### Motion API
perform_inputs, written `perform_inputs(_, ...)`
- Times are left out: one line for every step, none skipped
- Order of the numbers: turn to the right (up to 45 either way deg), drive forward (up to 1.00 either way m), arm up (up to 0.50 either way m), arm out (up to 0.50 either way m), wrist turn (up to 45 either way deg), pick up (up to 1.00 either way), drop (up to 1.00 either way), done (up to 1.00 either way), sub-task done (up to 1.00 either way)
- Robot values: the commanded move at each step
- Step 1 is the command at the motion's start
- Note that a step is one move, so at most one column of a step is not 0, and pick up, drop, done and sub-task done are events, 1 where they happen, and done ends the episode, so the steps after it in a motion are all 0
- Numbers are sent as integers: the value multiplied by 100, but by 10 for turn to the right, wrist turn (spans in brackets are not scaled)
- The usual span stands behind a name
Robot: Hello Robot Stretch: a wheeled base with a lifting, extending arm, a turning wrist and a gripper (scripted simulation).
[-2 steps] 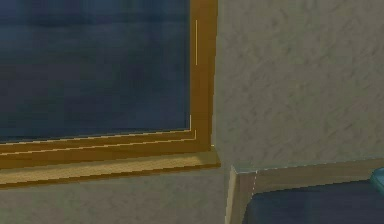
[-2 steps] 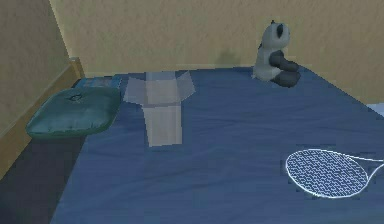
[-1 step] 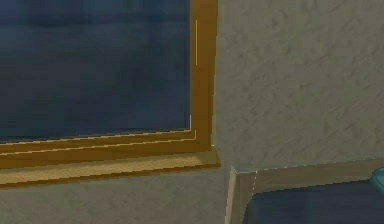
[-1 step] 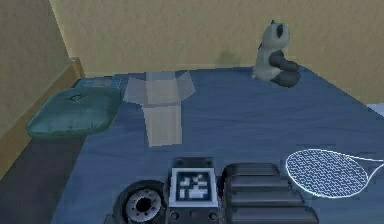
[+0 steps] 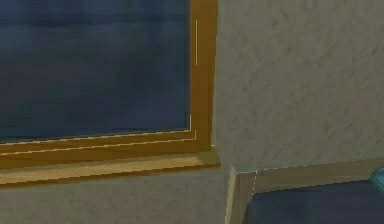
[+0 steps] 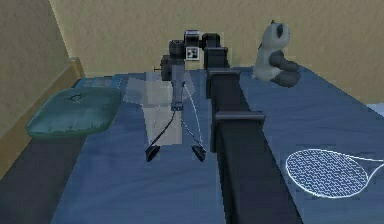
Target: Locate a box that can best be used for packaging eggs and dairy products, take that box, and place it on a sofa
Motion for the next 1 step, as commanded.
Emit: perform_inputs(0,0,0,0,450,0,0,0,0)
